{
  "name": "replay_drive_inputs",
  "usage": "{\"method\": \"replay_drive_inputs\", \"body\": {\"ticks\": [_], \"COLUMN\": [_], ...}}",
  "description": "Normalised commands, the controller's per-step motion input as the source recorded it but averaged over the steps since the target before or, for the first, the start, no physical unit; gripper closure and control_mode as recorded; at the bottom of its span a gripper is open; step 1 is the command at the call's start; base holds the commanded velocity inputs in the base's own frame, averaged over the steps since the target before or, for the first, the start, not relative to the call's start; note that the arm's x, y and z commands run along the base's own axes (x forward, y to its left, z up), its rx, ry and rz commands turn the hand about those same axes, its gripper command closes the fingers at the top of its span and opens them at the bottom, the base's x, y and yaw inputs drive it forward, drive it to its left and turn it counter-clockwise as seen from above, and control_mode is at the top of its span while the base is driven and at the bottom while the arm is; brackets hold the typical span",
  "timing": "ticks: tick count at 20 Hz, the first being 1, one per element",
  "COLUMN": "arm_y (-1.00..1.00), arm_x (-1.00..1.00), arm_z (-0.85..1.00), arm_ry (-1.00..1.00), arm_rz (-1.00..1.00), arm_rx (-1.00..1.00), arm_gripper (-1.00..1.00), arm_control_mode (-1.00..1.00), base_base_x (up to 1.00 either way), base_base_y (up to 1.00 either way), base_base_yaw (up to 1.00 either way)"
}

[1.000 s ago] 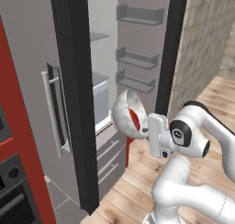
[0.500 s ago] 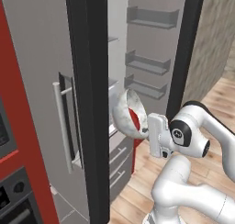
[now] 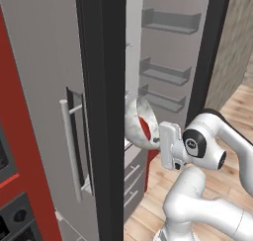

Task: Place one of the steaks on the plate and the other in the bowl. Then place the bowl in the fridge.

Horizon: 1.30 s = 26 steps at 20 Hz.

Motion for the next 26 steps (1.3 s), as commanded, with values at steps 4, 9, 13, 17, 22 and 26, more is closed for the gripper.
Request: {"method": "replay_drive_inputs", "body": {"ticks": [4, 9, 13, 17, 22, 26], "arm_y": [0.00, 0.00, 0.00, 0.00, 0.00, 0.00], "arm_x": [0.00, 0.00, 0.00, 0.00, 0.00, 0.00], "arm_z": [0.00, 0.00, 0.00, 0.00, 0.00, 0.00], "arm_ry": [0.00, 0.00, 0.00, 0.00, 0.00, 0.00], "arm_rz": [0.00, 0.00, 0.00, 0.00, 0.00, 0.00], "arm_rx": [0.00, 0.00, 0.00, 0.00, 0.00, 0.00], "arm_gripper": [1.00, 1.00, 1.00, 1.00, 1.00, 1.00], "arm_control_mode": [1.00, 1.00, 1.00, 1.00, 1.00, 1.00], "base_base_x": [0.57, 0.46, 0.28, 0.37, 0.40, 0.33], "base_base_y": [0.00, 0.00, 0.16, 0.36, 0.37, 0.23], "base_base_yaw": [-0.03, -0.04, -0.06, -0.09, -0.09, -0.07]}}
